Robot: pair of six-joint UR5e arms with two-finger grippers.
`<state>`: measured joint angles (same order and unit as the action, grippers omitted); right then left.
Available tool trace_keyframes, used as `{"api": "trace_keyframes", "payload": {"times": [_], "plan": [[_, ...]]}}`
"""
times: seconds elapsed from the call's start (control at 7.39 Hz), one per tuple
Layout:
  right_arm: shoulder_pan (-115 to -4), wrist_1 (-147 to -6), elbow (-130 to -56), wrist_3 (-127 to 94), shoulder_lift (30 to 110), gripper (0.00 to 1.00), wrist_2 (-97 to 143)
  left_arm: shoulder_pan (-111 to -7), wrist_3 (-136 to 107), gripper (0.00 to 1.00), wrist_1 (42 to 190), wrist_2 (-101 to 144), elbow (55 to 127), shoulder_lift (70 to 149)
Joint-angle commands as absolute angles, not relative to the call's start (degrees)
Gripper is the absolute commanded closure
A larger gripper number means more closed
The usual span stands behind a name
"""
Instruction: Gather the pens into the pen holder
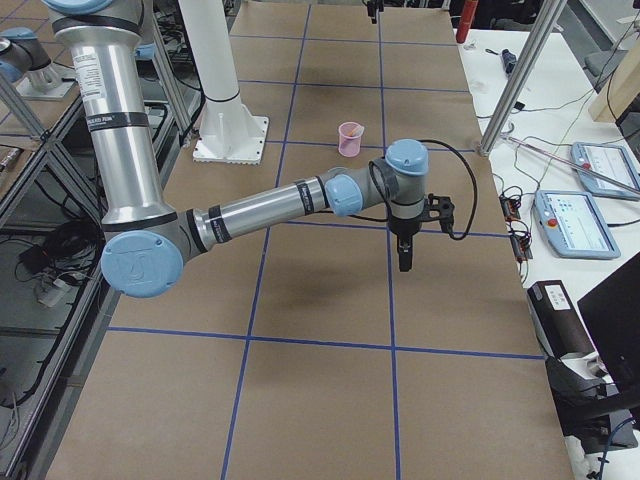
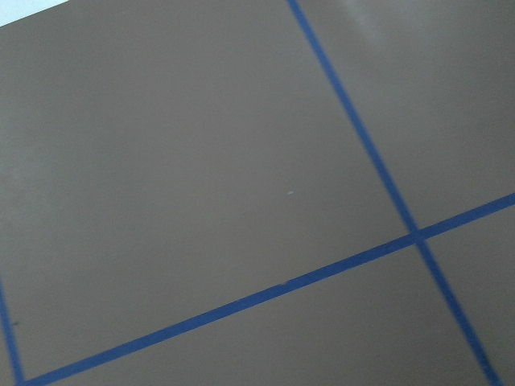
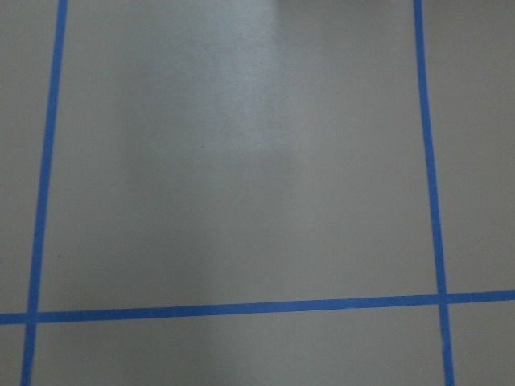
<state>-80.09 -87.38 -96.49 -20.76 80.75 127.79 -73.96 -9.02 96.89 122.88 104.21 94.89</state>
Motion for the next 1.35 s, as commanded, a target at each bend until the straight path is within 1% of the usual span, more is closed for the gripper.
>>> {"api": "trace_keyframes", "payload": {"times": [0.0,0.14,0.27,0.41,0.54,1.08,1.22], "plan": [[-84.80,-87.45,-89.77,-12.25,81.47,0.00,133.04,-84.16,-1.85,0.01,91.41,137.78,95.68,95.18],[-87.34,-87.45,-86.52,-7.61,81.39,0.00,134.63,-87.68,-1.58,0.01,91.93,142.42,91.71,95.36],[-87.97,-87.28,-86.05,-5.91,81.21,0.00,136.30,-88.06,1.72,0.01,92.02,142.21,91.15,94.67],[-87.98,-87.36,-86.04,-5.98,81.04,0.00,136.32,-88.24,2.98,0.01,91.85,141.95,88.97,93.88],[-87.98,-87.19,-86.74,-5.89,81.47,0.00,136.49,-88.24,3.08,0.00,92.63,141.77,88.68,92.04],[-87.98,-87.36,-87.36,-5.54,81.83,0.00,137.20,-88.24,0.10,0.00,92.81,138.98,91.14,91.33],[-87.98,-87.28,-87.71,-5.71,82.87,0.00,137.11,-88.16,-0.70,0.00,92.12,137.91,95.15,90.10]]}}
